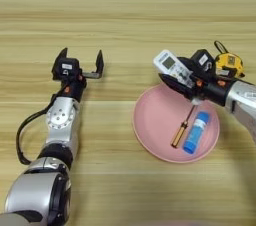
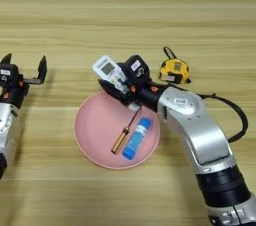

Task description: Move the objects on the table

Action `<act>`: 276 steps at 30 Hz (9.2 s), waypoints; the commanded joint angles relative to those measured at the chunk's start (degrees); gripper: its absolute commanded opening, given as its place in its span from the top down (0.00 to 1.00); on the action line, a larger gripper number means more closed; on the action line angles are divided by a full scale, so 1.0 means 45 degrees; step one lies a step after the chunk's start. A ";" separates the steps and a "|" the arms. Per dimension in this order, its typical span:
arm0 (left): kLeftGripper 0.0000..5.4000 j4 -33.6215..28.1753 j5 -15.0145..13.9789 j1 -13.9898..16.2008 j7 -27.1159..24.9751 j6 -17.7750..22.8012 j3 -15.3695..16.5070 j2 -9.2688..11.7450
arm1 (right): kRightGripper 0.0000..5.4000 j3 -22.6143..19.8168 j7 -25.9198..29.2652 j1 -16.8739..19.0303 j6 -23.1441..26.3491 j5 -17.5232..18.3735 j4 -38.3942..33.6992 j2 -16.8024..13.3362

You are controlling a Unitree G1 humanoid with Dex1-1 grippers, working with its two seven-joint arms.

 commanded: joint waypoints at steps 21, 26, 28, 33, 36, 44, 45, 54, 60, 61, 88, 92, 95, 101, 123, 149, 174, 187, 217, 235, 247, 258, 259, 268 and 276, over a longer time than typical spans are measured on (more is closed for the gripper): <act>0.00 0.0090 0.0189 -0.0132 0.0109 -0.0114 -0.0066 -0.0066 | 0.38 0.1755 0.0945 -0.0087 0.1163 -0.0255 0.0547 -0.0624; 0.00 0.0146 0.0181 -0.0164 0.0085 -0.0093 -0.0060 -0.0052 | 0.29 0.1532 0.0920 -0.0091 0.0960 -0.0191 0.0404 -0.0624; 0.00 0.0158 0.0179 -0.0172 0.0082 -0.0088 -0.0057 -0.0046 | 0.24 0.1335 0.0873 -0.0119 0.0817 -0.0134 0.0356 -0.0594; 0.00 0.0177 0.0173 -0.0193 0.0078 -0.0084 -0.0046 -0.0022 | 0.11 -0.0192 0.0028 -0.0378 -0.0646 0.0310 0.0402 0.0285; 0.00 0.0193 0.0172 -0.0207 0.0076 -0.0088 -0.0044 -0.0021 | 0.04 -0.1762 -0.0853 -0.0703 -0.2378 0.1001 0.0651 0.1331; 0.00 0.0237 0.0182 -0.0240 0.0062 -0.0097 -0.0053 -0.0007 | 0.01 -0.4237 -0.4301 -0.2556 -0.6490 -0.0228 0.3740 0.2232; 0.00 0.0234 0.0182 -0.0236 0.0062 -0.0105 -0.0055 -0.0010 | 0.01 -0.4284 -0.4950 -0.2824 -0.6829 -0.0917 0.4516 0.2031; 0.00 0.0151 0.0178 -0.0184 0.0055 -0.0168 -0.0067 -0.0009 | 0.01 -0.4611 -0.6683 -0.4304 -0.6682 -0.1880 0.9270 0.1736; 0.00 0.0161 0.0180 -0.0183 0.0054 -0.0148 -0.0095 -0.0023 | 0.01 -0.4979 -0.6244 -0.5533 -0.6530 -0.1149 1.2344 0.1849; 0.00 0.0154 0.0182 -0.0172 0.0064 -0.0152 -0.0097 -0.0025 | 0.01 -0.5103 -0.6216 -0.5854 -0.6525 -0.1036 1.3026 0.1821; 0.00 0.0200 0.0162 -0.0194 0.0068 -0.0156 -0.0087 -0.0040 | 0.01 -0.5649 -0.7608 -0.6900 -0.6941 -0.0942 1.7986 0.1950; 0.00 0.0207 0.0156 -0.0202 0.0062 -0.0165 -0.0083 -0.0043 | 0.01 -0.5615 -0.7683 -0.6819 -0.6887 -0.1012 1.8301 0.2065; 0.00 0.0198 0.0153 -0.0190 0.0058 -0.0172 -0.0081 -0.0042 | 0.01 -0.5571 -0.7752 -0.6744 -0.6928 -0.1072 1.8415 0.2138; 0.00 0.0192 0.0146 -0.0181 0.0050 -0.0164 -0.0078 -0.0044 | 0.01 -0.5557 -0.7958 -0.6513 -0.6992 -0.1069 1.8384 0.2201; 0.00 0.0263 0.0140 -0.0262 0.0057 -0.0128 -0.0068 -0.0048 | 0.01 -0.5139 -0.8359 -0.5660 -0.7323 -0.1386 1.6676 0.2357; 0.00 0.0258 0.0124 -0.0237 0.0041 -0.0156 -0.0059 -0.0060 | 0.01 -0.5646 -0.8324 -0.5714 -0.6362 -0.1060 1.7489 0.2270; 0.00 0.0289 0.0113 -0.0263 0.0027 -0.0157 -0.0051 -0.0067 | 0.14 -0.5581 -0.8429 -0.5935 -0.6491 -0.1187 1.7975 0.2075; 0.00 0.0314 0.0106 -0.0286 0.0016 -0.0142 -0.0050 -0.0077 | 0.14 -0.4790 -0.7802 -0.5739 -0.8322 -0.1994 1.5887 0.1523; 0.00 -0.0234 -0.0068 -0.0283 -0.0604 -0.0300 -0.0107 0.0024 | 0.15 -0.2102 0.2127 -0.3200 -0.6505 -0.0432 0.7638 -0.0479; 0.00 -0.9748 -0.8001 0.2504 -1.0423 0.8743 -0.0713 0.0880 | 0.15 -0.0193 0.7357 -0.3441 -0.7467 -0.0492 0.6702 -0.1936; 0.00 -1.1418 -0.8732 0.2796 -1.1954 1.4887 -0.2107 0.2063 | 0.15 0.0609 0.8547 -0.4376 -0.7756 -0.1056 0.5375 -0.2416; 0.00 -1.1562 -0.7609 0.2655 -1.2169 1.5286 -0.2999 0.2012 | 0.15 0.1361 0.7855 -0.4419 -0.8108 -0.1761 0.4412 -0.2044; 0.00 -1.1587 -0.7566 0.2650 -1.2184 1.5299 -0.3029 0.2010 | 0.15 0.1406 0.7824 -0.4430 -0.8133 -0.1785 0.4392 -0.2012; 0.00 -1.2029 -0.7659 0.2739 -1.2287 1.5644 -0.3018 0.1922 | 0.15 0.1895 0.7655 -0.4406 -0.8510 -0.2199 0.4495 -0.1788; 0.05 -1.2339 -0.7474 0.2774 -1.2192 1.5752 -0.3177 0.1783 | 0.15 0.2095 0.7555 -0.4243 -0.8642 -0.2184 0.3985 -0.1727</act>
